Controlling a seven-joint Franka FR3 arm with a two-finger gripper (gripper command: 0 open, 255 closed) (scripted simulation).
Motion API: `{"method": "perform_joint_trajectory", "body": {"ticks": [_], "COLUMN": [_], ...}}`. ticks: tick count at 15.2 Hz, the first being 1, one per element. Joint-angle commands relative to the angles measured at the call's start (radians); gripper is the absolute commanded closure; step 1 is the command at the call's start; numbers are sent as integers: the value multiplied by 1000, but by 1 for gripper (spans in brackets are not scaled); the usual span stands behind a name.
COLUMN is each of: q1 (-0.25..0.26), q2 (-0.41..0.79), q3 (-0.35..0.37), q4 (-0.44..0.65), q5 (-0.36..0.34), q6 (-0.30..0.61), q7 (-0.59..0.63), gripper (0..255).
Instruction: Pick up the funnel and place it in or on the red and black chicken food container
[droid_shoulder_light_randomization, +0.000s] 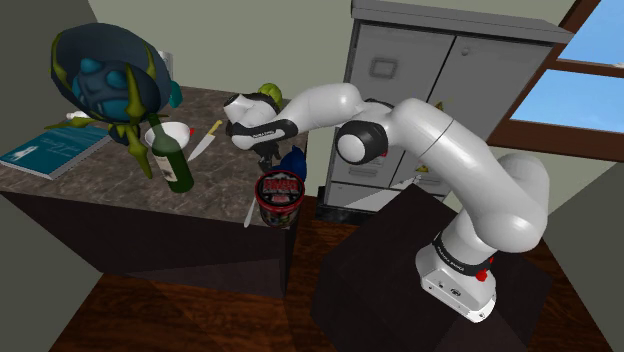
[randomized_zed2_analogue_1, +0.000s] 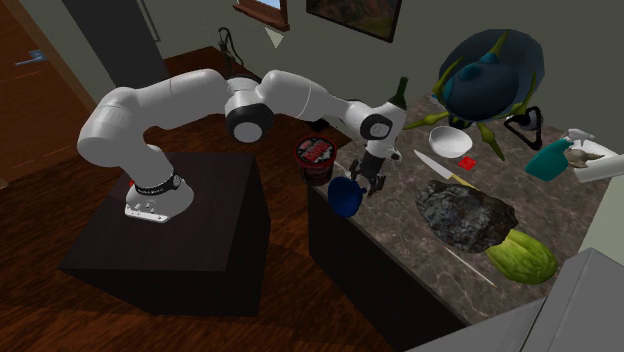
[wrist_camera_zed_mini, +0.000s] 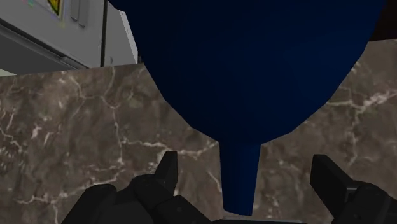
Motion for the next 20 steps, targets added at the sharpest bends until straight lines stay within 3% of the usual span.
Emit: {"method": "perform_joint_trajectory", "body": {"ticks": [1,9,10,20], "q1": [-9,-9,-9,-10], "q2": [-1,-1,-1,-16], "q3": [-2,-2,-2,-1], "q4": [-34,-34,-34,-48], "q5": [-4,-4,-4,-4], "q6": [34,34,34,33], "q7": [3,3,3,3], "gripper": [0,0,255,255]}}
